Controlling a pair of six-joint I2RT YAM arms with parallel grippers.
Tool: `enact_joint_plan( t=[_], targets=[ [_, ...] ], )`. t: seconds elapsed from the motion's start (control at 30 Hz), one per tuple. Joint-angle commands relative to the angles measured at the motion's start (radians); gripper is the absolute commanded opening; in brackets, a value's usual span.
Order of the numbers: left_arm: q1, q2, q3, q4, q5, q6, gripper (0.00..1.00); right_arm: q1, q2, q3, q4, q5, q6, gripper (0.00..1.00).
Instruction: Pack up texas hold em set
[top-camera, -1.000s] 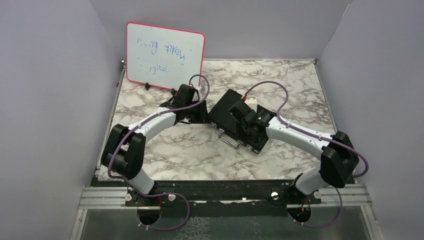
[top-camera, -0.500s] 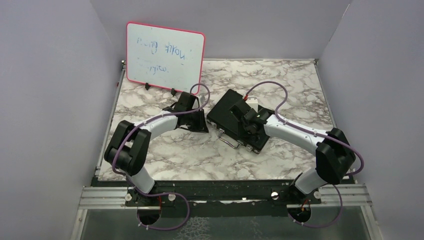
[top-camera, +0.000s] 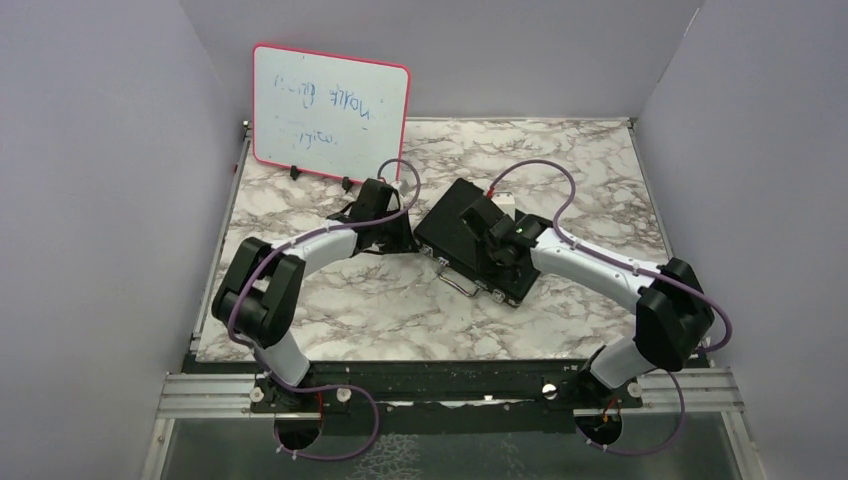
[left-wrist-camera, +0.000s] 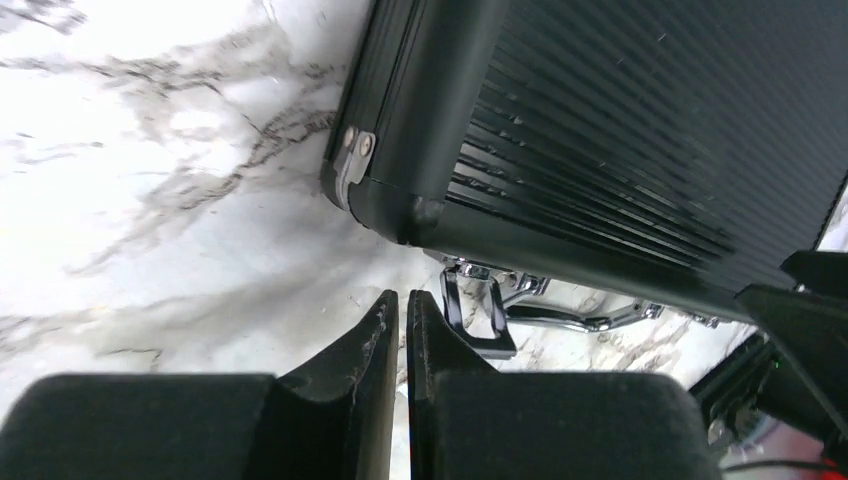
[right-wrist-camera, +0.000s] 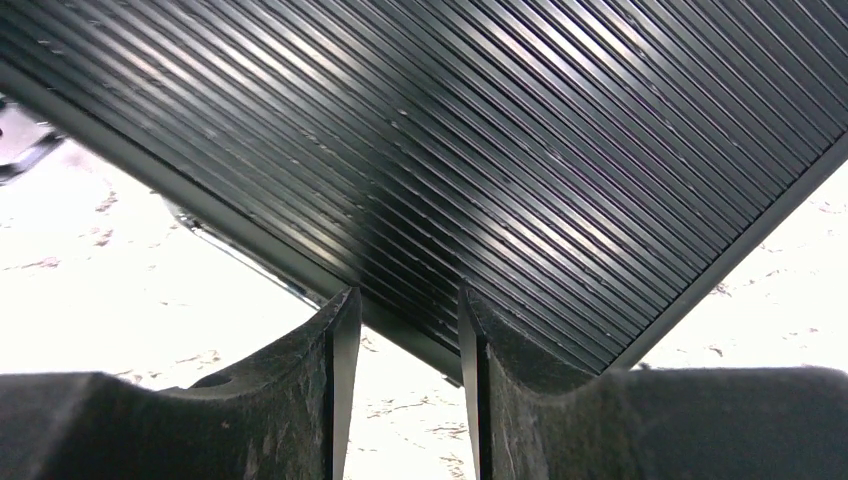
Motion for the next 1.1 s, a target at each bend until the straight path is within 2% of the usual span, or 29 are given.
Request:
enact_joint_plan(
  t=[0.0,0.13,0.27,0.4,0.7,0.9,1.07],
  targets=[
    [0.02,-0.141,-0.023,0.001,-0.146,-0.013,0.11,-0.002,-0.064,0.008,0.069,-0.059,-0.068,0.44],
    [0.026,-0.219,-0.044,-0.004,-0.161,-0.003,0.15,-0.002,-0.045,0.021,0.082,-0.074,-0.083,0.44],
    [0.026,-0.205,-0.016,0.015,-0.022,0.004,0.26,-0.002,0.002,0.046,0.063,-0.068,-0.085,0.43],
    [0.026,-0.17,-0.01,0.019,0.038,0.009,0.28,-0.003,0.016,0.051,0.062,-0.065,-0.087,0.43],
    [0.026,-0.089,-0.029,0.031,0.147,0.016,0.17,-0.002,0.029,0.054,0.06,-0.064,-0.09,0.43],
    [0.026,-0.071,-0.045,0.033,0.16,0.024,0.01,-0.002,0.027,0.048,0.05,-0.052,-0.082,0.43],
    [0.024,-0.052,-0.042,0.037,0.16,0.029,0.0,-0.002,0.025,0.044,0.043,-0.044,-0.072,0.42]
  ],
)
